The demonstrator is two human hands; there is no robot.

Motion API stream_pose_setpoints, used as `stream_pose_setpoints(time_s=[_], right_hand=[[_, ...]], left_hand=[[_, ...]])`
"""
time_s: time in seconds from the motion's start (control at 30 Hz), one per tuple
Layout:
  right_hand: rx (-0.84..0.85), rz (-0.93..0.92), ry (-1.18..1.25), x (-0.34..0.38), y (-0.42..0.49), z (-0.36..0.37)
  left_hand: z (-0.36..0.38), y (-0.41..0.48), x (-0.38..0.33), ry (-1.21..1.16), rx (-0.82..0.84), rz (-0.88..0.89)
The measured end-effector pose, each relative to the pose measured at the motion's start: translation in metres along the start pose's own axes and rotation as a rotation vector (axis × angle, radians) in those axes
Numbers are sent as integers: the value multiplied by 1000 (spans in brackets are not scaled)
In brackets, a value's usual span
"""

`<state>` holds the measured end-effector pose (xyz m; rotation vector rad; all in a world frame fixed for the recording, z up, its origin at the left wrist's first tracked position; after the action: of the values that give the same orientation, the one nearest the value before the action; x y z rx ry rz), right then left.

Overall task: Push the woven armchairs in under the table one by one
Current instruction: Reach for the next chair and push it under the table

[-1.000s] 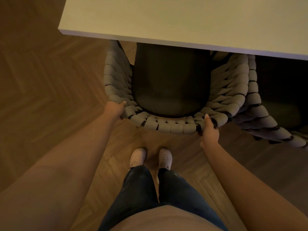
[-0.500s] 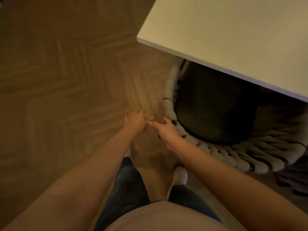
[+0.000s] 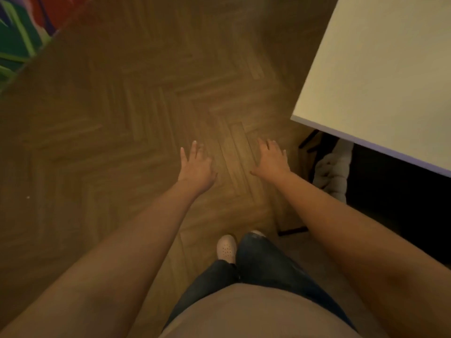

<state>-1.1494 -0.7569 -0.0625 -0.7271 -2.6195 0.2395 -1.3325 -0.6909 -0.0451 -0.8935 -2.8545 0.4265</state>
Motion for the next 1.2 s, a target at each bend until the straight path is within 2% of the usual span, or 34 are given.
stream_pose_setpoints(time_s=[0.27, 0.6, 0.87, 0.93, 1.2], right_hand=[[6, 78, 46, 41, 145, -20], [12, 269, 108, 16, 353, -87], [0, 390, 178, -28, 478, -129], [-25, 453, 200, -49, 533, -144], [-143, 678, 281, -115, 695, -220]], left_hand=[[-39, 148, 32, 31, 8, 83], [-116, 386, 32, 112, 41, 172], [-164, 545, -4, -28, 42, 275], [-180, 614, -25, -38, 29, 343], [-247, 829, -103, 91, 63, 613]])
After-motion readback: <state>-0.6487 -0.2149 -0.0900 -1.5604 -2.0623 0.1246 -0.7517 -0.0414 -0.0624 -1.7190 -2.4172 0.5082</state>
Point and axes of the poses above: each hand's wrist, its own y-axis towards the middle knuckle, its own z-axis out of the palm, x = y × z, the point moved 5 cm from there along y, towards the middle knuckle, and after that the axes turned 12 degrees about -x, right-handed, at the moved point
